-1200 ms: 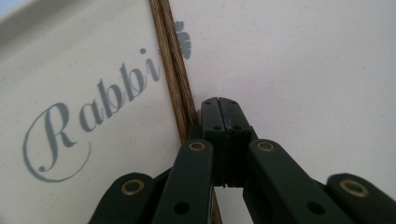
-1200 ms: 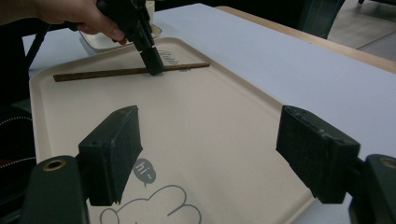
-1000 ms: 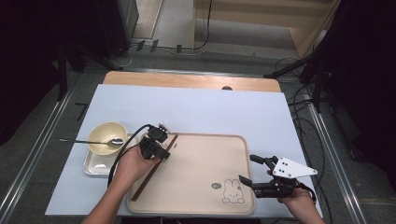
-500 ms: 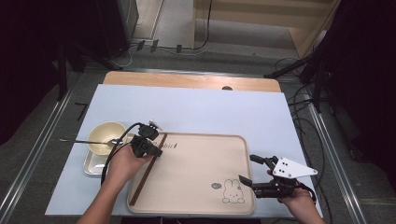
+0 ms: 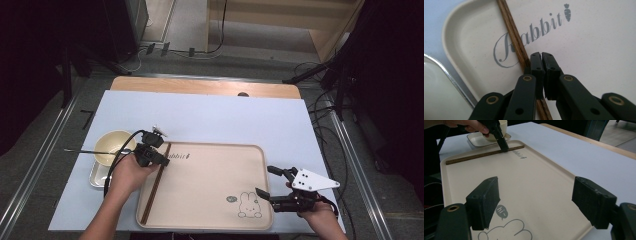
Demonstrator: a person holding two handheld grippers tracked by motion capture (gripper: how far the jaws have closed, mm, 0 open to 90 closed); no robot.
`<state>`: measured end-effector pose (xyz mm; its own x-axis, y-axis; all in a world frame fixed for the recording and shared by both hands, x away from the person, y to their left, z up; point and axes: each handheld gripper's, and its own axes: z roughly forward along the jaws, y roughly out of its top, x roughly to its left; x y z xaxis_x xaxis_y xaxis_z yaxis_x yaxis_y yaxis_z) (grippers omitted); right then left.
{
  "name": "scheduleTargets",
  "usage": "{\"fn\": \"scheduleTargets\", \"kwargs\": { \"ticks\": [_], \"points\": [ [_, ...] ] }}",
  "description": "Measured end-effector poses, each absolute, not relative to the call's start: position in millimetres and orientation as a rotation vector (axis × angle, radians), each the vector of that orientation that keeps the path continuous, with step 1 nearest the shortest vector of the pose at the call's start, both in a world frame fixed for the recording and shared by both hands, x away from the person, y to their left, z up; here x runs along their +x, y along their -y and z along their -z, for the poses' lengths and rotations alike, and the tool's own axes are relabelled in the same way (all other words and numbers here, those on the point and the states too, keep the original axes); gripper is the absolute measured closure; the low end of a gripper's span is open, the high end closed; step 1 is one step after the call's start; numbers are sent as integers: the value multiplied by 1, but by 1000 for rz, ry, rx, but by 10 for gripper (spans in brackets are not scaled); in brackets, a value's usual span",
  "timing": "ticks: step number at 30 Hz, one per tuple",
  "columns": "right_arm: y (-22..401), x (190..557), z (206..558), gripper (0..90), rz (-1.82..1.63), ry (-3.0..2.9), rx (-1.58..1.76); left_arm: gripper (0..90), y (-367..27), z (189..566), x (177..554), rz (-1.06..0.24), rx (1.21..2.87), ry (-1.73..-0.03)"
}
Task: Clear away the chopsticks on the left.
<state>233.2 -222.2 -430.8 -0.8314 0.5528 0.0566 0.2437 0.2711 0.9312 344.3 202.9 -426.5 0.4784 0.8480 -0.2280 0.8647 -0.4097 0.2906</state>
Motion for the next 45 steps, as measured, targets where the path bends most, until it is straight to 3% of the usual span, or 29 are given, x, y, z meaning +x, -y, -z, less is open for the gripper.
{"fn": "scheduleTargets", "kwargs": {
  "ticks": [7,9,12,15,23,45],
  "points": [
    [222,234,431,222,-1581,-2265,741,785,-201,414,341,83,2359,-1370],
    [222,233,431,221,-1582,-2265,742,678,-200,407,339,121,2343,-1324],
    [222,234,431,221,-1575,-2271,749,631,-197,397,334,97,2356,-1277],
    [222,234,431,221,-1573,-2270,750,522,-196,389,330,104,2357,-1243],
    [223,236,432,206,-1555,-2283,783,403,-207,371,324,87,2327,-1200],
    [221,238,434,205,-1523,-2303,789,349,-251,337,310,-28,2273,-1162]
  ]
}}
